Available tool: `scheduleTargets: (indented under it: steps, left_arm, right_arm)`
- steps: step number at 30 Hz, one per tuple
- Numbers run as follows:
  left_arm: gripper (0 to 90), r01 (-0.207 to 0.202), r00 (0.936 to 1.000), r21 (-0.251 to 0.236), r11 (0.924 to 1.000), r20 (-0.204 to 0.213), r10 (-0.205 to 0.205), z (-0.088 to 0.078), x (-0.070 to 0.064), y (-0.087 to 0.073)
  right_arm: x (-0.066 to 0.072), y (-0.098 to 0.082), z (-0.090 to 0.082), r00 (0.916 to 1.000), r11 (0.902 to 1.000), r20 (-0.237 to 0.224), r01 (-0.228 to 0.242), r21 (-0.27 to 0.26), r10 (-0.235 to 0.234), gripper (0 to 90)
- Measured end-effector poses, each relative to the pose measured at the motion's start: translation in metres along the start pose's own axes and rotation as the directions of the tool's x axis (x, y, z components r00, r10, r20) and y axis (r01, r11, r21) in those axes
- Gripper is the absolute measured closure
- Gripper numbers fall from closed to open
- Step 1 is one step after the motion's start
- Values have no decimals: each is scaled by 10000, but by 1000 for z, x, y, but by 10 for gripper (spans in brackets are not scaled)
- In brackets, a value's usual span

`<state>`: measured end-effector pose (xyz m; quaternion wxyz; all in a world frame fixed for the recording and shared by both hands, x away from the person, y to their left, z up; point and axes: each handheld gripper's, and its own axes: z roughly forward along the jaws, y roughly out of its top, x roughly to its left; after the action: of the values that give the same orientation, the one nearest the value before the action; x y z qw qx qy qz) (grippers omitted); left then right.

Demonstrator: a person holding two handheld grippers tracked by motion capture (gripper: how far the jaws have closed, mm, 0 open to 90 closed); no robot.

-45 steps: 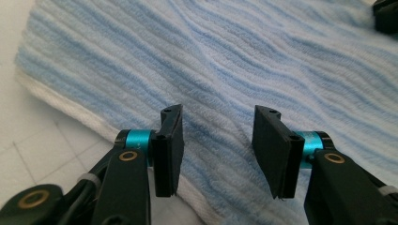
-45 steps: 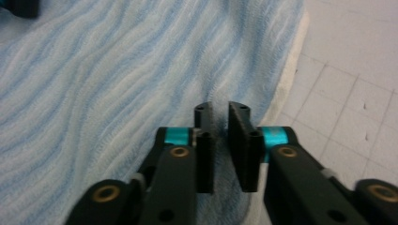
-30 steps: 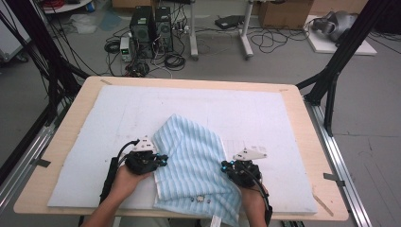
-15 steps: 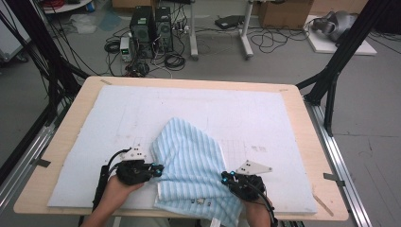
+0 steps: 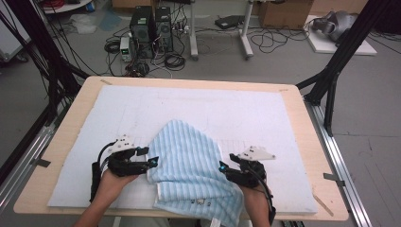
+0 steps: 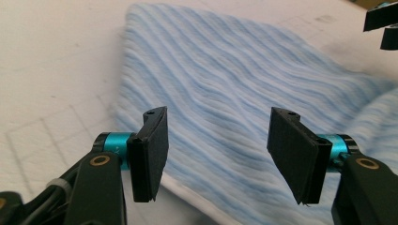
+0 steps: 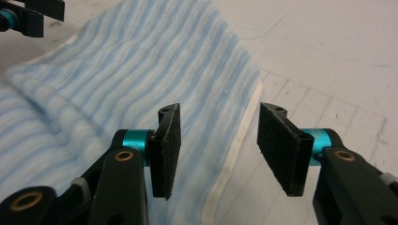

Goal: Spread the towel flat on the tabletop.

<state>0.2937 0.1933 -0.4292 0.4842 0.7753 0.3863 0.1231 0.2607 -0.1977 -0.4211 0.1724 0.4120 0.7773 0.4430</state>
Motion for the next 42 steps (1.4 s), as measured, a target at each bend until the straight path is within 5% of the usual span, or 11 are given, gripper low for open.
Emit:
scheduleTargets:
  steps: [7, 11, 13, 14, 16, 28, 42]
  left_arm:
    - [426, 225, 9978, 473, 9986, -627, -195, 21, 17, 2]
    - [567, 28, 9988, 1016, 9948, -480, 21, 32, 16, -2]
    - [691, -146, 9989, 1063, 9942, -422, 192, 34, 14, -2]
    - [792, -169, 9995, 1126, 9935, -248, 198, 34, 13, -2]
    - [851, -330, 9992, 1170, 9926, -177, 353, 33, 11, -2]
    - [853, -432, 9936, 464, 9980, 1059, 381, 20, -9, 2]
    - [848, -1027, 9734, 1123, 9884, 2160, 766, 24, -34, -7]
  right_arm:
    - [-7, 21, 50, 9970, 9931, 757, 57, 1170, -147, 555]
    - [-8, 21, 68, 9965, 9764, 703, 282, 2141, -442, 692]
    - [-9, 20, 67, 9984, 9786, 466, 229, 2047, -331, 816]
    - [-8, 20, 66, 9981, 9771, 444, 325, 2103, -427, 842]
    - [-6, 19, 63, 9977, 9772, 393, 460, 2071, -553, 853]
    - [-13, -4, 10, 9987, 9964, 333, 358, 775, -385, 855]
    - [-11, -41, -32, 9994, 9994, 325, -93, 333, 82, 840]
